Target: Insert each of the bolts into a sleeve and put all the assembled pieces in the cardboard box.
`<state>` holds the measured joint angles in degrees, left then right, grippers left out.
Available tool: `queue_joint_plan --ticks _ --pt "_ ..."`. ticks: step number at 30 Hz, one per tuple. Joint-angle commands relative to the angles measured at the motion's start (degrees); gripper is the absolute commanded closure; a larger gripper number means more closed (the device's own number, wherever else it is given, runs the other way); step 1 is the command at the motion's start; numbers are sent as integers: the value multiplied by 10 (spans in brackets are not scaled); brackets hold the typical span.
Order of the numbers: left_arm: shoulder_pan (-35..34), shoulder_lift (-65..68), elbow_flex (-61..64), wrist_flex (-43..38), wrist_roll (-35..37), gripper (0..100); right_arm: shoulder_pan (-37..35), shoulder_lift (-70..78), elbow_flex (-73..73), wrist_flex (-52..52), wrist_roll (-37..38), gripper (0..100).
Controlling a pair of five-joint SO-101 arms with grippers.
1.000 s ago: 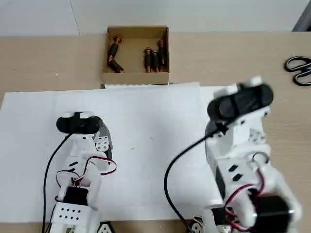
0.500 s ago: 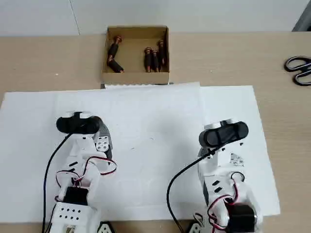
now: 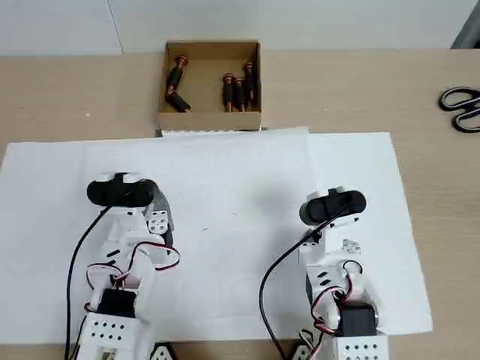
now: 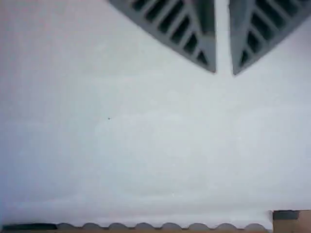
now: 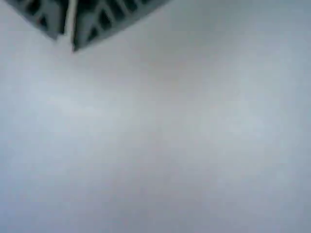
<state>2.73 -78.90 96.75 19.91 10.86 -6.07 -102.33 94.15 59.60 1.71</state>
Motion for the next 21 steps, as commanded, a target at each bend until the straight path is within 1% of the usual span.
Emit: queue_joint_plan --ticks 1,4,21 --pt "2 -4 -2 -12 -2 994 4 -3 4 -22 -5 995" --pt "2 -4 -2 -12 -2 994 4 -3 7 -35 -3 995" --pt "2 -4 -2 -12 -2 994 0 -3 7 -35 -2 995"
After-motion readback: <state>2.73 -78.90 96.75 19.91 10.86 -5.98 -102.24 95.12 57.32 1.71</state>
